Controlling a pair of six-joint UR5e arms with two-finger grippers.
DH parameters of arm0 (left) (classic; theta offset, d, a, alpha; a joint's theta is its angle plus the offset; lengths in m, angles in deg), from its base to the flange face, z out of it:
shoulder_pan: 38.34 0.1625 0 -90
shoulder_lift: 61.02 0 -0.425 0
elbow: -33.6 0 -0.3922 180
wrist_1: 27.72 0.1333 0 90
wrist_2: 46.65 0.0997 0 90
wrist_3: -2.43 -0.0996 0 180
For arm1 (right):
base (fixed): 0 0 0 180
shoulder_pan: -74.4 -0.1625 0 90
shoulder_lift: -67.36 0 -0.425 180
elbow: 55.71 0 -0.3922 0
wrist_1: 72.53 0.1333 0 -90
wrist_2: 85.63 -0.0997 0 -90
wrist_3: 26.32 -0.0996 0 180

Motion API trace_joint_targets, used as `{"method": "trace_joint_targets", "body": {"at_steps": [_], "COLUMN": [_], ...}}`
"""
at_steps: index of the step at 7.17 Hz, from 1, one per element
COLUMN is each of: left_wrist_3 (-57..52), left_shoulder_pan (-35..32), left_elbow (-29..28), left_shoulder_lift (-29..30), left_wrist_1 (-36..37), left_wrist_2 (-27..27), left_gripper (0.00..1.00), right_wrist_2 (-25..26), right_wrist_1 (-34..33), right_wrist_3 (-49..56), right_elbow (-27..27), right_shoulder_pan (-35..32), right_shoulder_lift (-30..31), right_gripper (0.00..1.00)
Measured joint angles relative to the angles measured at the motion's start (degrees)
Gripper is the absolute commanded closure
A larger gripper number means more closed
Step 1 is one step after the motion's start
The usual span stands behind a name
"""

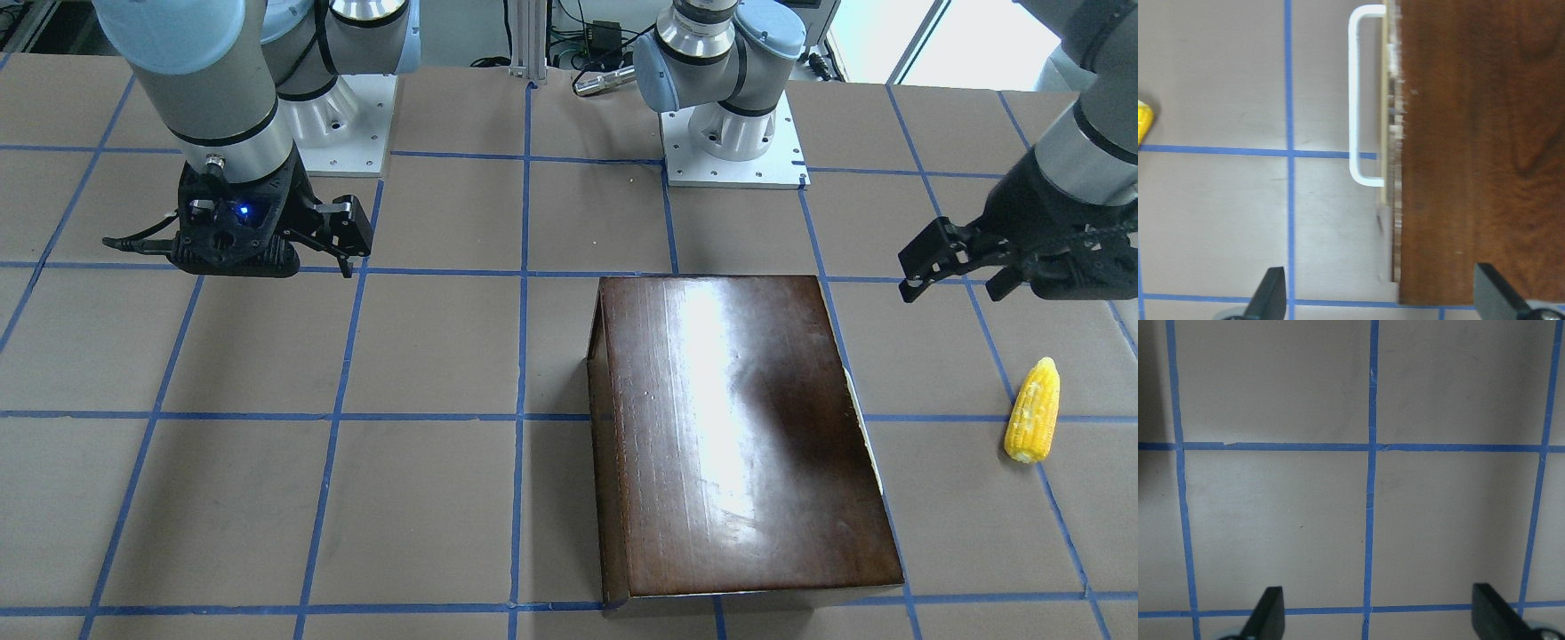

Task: Open drawer and put corn inside
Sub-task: 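Move the left gripper down beside the cabinet toward the white drawer handle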

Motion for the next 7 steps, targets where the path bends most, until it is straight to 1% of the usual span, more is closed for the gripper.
{"method": "trace_joint_targets", "body": {"at_steps": [1,3,5,7], "left_wrist_3": [-2.40,-7.29,-9.45,-9.64], "left_shoulder_pan": [1.95,3.53,3.90,3.95], "left_elbow": [0.04,0.83,1.21,1.24], "left_shoulder_lift": [1.18,4.09,7.73,11.07], "left_wrist_1": [1.16,5.41,8.05,9.05], "left_wrist_2": [-0.21,-2.32,-6.46,-9.82], "left_gripper": [0.00,0.00,0.00,0.00], "right_wrist_2": [0.01,-0.01,-0.06,-0.08], "right_wrist_1": [-0.02,-0.02,0.03,-0.02], "right_wrist_3": [0.00,0.00,0.00,0.00], "right_elbow": [0.00,0.00,0.00,0.00], "right_shoulder_pan": [0.00,0.00,0.00,0.00], "right_shoulder_lift": [-0.01,-0.03,-0.05,-0.04], "right_gripper": [0.00,0.00,0.00,0.00]}}
